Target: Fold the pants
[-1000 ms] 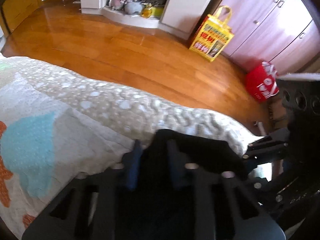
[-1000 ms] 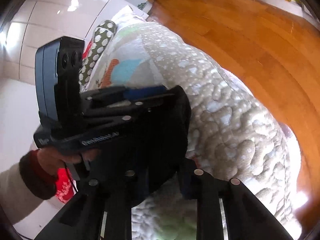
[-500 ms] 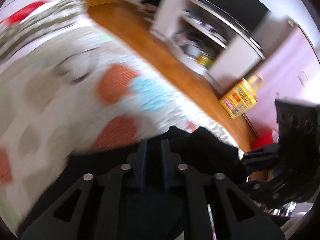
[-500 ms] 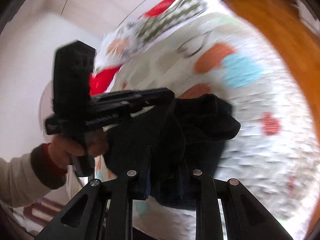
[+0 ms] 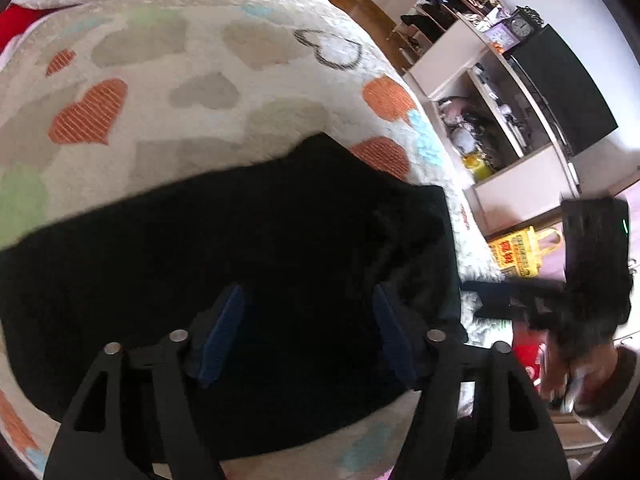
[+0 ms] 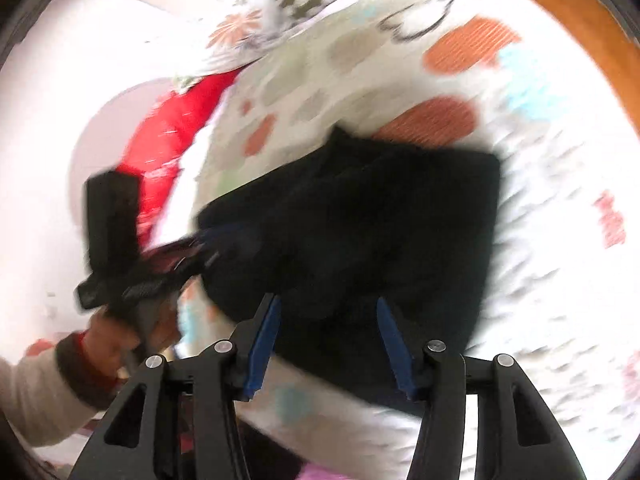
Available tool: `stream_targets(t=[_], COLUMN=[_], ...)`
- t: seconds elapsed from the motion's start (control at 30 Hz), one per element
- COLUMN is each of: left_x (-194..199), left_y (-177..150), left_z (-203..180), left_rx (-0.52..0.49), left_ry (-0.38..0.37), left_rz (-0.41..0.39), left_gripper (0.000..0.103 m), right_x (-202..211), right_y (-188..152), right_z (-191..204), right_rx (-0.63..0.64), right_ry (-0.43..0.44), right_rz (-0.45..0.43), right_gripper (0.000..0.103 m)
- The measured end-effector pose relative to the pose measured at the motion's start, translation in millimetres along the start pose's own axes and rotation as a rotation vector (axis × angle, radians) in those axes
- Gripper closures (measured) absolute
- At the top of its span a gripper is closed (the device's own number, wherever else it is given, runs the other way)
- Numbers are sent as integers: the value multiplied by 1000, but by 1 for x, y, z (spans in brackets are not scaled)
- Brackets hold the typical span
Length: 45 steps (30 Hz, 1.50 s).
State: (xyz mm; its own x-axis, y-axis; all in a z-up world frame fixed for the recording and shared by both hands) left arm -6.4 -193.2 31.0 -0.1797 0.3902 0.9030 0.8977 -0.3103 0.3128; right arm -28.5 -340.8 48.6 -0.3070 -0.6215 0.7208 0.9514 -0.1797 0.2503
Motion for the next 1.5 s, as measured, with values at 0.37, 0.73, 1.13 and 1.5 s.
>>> stream_targets(t=[0.37,0.73,1.13,1.5], left_x=[-19,-25,-23,4], left_y=[-24,-19,-41,-47], left_z=[-41,-30,-19,12], left_rx=[-42,142,297,276], left_ry=[-25,-65,-39,95], left_rz=[53,27,58,29], left_gripper=[31,58,92,47], right_x=[-84,-33,-110,-85], right_y=[56,41,33,25], right_z=[-3,-4,14,41], right_rx=[173,68,189,233], right_ry=[-118,-79,-124,-124], right_rz=[127,76,209,210], right_gripper=[64,61,59,58])
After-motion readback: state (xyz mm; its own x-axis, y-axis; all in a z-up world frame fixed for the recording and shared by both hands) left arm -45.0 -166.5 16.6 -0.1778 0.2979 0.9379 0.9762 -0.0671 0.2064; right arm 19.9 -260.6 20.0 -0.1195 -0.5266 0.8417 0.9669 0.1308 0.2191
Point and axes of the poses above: each gripper's, at about its wrist camera, not at the fingertips, and x roughly against the way its jaws point, z to its left, y to its top, the point moved 8 cm from there along -x, roughly the way its jaws point, and after that the axes turned 10 degrees about y, right-handed, at the moved point
